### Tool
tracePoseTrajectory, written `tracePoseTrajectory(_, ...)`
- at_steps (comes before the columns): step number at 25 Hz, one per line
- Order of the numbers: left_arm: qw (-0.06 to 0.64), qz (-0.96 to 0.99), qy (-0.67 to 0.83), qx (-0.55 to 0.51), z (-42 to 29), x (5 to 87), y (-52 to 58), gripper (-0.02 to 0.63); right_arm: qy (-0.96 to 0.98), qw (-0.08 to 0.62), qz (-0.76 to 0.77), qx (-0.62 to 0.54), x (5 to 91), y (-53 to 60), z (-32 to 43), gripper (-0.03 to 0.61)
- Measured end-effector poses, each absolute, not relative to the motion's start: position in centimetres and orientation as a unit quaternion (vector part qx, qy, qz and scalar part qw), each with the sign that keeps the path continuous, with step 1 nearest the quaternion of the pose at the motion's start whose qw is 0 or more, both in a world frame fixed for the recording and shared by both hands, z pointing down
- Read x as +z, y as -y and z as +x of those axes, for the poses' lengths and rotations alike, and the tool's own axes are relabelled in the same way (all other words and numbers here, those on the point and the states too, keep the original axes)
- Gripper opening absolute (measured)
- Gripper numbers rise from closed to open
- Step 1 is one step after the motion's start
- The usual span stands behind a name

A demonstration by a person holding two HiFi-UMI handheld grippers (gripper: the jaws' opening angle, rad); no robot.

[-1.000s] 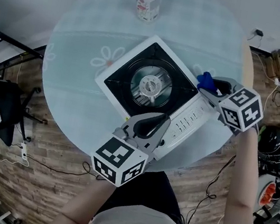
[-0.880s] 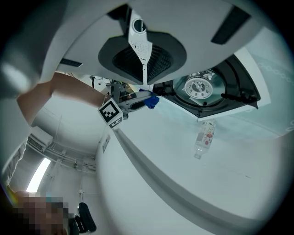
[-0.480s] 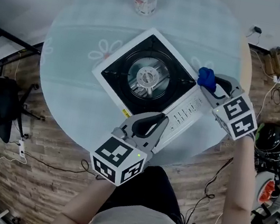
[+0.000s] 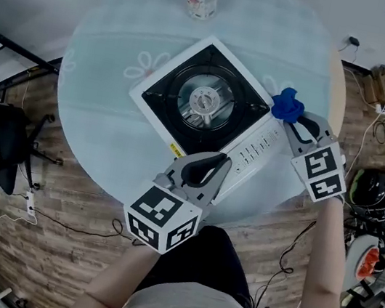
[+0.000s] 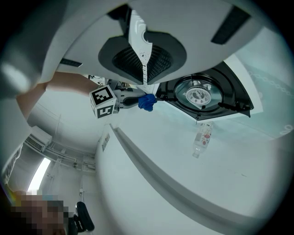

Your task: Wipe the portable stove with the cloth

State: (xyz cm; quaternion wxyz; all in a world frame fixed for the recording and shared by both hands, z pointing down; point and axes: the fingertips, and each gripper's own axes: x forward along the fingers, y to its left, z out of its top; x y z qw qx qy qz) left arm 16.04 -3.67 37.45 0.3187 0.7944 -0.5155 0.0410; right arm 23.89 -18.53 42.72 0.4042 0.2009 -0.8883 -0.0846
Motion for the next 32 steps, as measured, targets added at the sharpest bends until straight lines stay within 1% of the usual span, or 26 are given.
tracePoseTrajectory(9, 0.317, 0.795, 0.515, 0.046, 16.6, 37.4, 2.9, 0.043, 0.886, 0.408, 0.188, -0.112, 42.2, 16.3, 24.1, 0.052)
tracePoseTrajectory(20, 0.319, 0.789, 0.521, 0.060, 16.4, 38.2, 1.1, 0.041, 0.904, 0.395, 0.143, -0.079, 42.9, 11.3, 22.9, 0.051)
tracePoseTrajectory(32, 0.331, 0.780, 0.527, 0.064, 15.0, 39.4, -1.3, 0.041, 0.903, 0.408, 0.116, -0.066, 43.4, 8.0, 22.1, 0.051)
